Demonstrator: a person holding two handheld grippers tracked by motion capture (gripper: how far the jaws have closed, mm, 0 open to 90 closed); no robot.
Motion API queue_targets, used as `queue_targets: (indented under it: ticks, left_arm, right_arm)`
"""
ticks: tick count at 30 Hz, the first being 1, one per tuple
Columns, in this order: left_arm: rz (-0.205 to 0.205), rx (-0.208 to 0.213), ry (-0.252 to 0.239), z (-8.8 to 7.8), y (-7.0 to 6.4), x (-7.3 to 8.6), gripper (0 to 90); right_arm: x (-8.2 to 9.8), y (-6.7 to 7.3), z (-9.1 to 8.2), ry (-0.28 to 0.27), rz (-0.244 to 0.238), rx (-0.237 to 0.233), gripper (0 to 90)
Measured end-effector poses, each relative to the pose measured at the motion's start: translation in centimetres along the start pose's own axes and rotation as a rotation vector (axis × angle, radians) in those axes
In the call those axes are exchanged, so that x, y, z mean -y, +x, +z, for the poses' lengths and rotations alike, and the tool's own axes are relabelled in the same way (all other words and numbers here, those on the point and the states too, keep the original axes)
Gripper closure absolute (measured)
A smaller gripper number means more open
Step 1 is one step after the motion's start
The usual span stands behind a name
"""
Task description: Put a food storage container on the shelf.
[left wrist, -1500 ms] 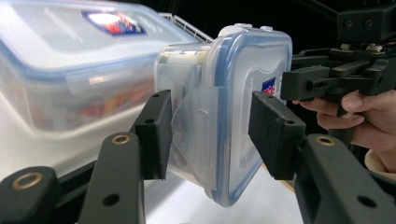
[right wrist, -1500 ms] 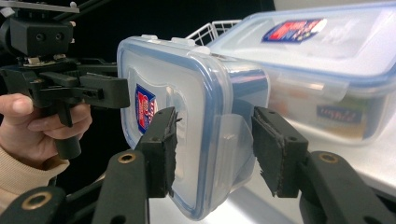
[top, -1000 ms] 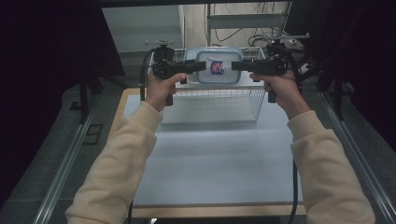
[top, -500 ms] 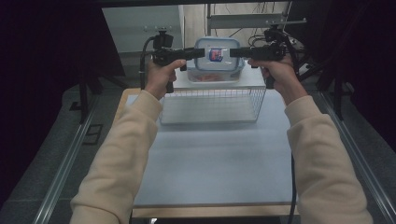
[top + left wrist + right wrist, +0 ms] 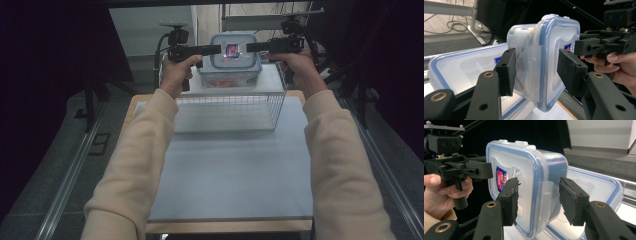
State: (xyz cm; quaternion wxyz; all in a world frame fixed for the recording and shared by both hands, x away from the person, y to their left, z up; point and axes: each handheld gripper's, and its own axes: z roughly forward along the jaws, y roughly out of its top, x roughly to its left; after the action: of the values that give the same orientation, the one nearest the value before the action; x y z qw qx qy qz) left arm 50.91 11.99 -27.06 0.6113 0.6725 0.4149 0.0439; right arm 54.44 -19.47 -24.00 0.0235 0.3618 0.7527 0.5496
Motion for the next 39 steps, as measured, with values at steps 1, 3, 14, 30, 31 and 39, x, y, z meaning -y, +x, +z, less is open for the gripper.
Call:
queue_targets:
  ticks: [1,3,14,30,31,39]
  left_arm:
    - [-0.006,-0.002,0.006,0.1,0.2,0.1,50.8]
    - [-0.023,-0.008,0.014,0.4,0.6,0.3,50.7]
    - [-0.128,-0.030,-0.007,1.4,1.6,-0.1,48.3]
    - [-0.202,-0.034,-0.003,2.2,3.1,0.0,38.4]
    - [-0.205,-0.039,-0.010,2.1,3.1,0.0,37.0]
    - [-0.164,-0.037,-0.050,-0.1,2.1,0.5,35.7]
  right_arm:
    - [0.0,-0.2,0.2,0.002,0.004,-0.001,50.5]
    - [0.1,-0.6,0.6,0.011,0.020,0.000,50.3]
    - [0.0,-1.9,1.9,-0.021,0.117,0.014,45.9]
    - [0.5,-2.5,3.1,-0.046,0.198,0.049,38.5]
    - [0.5,-2.4,3.0,-0.050,0.197,0.056,37.7]
    - [0.9,-2.1,0.9,-0.120,0.198,0.043,36.0]
